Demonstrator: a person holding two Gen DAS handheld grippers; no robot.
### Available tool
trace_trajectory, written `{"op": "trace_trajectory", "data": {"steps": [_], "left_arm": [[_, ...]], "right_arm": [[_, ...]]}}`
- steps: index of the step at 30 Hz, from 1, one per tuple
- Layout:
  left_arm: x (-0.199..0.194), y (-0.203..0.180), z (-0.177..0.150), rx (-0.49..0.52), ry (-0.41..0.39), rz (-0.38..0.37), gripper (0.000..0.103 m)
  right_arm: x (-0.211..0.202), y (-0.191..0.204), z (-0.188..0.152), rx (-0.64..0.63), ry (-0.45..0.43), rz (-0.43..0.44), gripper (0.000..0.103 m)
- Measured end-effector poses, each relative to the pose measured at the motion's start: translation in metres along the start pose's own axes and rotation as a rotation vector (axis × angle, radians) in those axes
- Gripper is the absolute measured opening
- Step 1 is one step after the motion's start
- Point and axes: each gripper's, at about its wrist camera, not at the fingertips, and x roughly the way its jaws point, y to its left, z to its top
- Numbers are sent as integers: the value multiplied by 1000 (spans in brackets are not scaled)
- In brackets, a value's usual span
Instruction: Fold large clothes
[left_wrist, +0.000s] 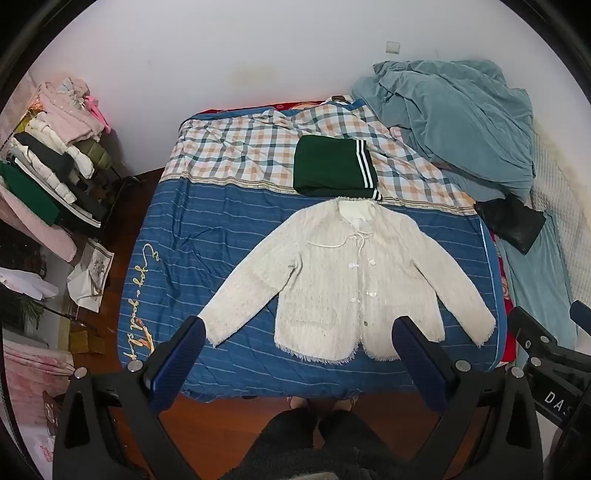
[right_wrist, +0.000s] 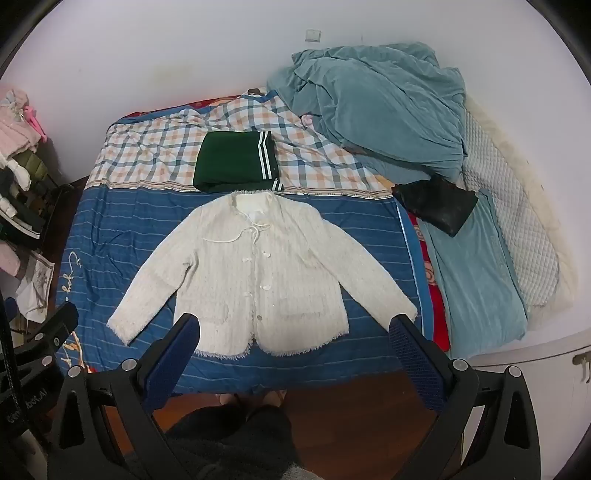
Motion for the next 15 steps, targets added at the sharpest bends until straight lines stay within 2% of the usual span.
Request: {"op": "trace_trajectory", "data": {"steps": [15], "left_arm": [[0, 0, 0, 1, -11, 0, 103]], "right_arm": [[0, 0, 0, -8, 10, -11, 103]]}}
